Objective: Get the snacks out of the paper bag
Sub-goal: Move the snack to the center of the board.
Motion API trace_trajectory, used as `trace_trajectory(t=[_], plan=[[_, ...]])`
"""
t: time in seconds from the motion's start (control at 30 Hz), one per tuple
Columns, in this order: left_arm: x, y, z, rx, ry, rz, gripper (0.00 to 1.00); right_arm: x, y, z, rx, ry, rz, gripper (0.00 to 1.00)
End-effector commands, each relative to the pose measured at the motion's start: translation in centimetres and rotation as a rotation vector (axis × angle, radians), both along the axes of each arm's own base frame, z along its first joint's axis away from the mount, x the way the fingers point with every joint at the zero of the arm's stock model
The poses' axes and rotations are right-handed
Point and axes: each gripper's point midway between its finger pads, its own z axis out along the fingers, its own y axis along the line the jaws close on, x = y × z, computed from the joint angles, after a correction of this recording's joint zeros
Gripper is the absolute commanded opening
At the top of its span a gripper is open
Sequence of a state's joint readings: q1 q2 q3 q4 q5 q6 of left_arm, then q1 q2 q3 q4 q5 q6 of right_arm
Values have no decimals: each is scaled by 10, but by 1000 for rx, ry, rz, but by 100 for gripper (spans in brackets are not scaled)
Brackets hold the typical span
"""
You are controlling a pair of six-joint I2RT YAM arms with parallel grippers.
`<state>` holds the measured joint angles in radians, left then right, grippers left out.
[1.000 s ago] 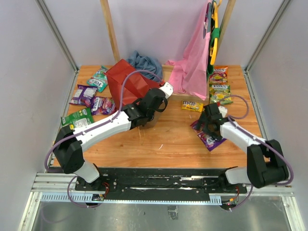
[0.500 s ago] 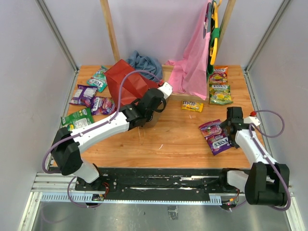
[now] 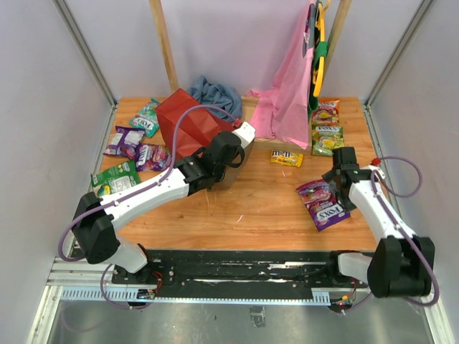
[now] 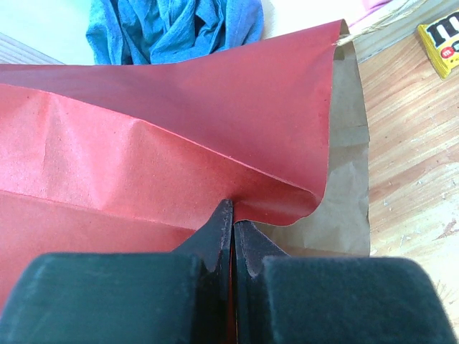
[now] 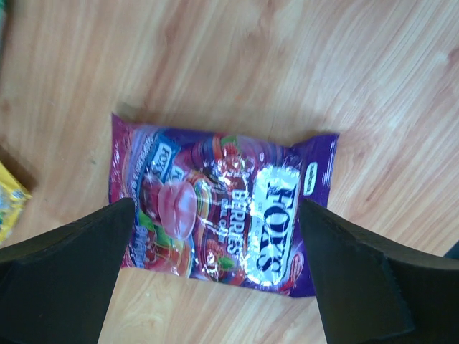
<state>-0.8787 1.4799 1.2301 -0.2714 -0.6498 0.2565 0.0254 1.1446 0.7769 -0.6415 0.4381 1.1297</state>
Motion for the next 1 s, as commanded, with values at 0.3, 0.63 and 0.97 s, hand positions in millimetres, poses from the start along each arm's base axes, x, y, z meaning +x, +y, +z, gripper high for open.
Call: trace_trajectory(t=[0.3, 0.63, 0.97], plan=[[3, 1, 0, -36, -7, 9, 5, 5, 63, -29, 132, 295, -15, 98], [4, 2, -6, -18, -4, 15, 5, -9, 63, -50, 124, 428, -37, 98], [5, 3, -8, -5, 2, 24, 5, -2, 44, -78, 162, 396, -68, 98]])
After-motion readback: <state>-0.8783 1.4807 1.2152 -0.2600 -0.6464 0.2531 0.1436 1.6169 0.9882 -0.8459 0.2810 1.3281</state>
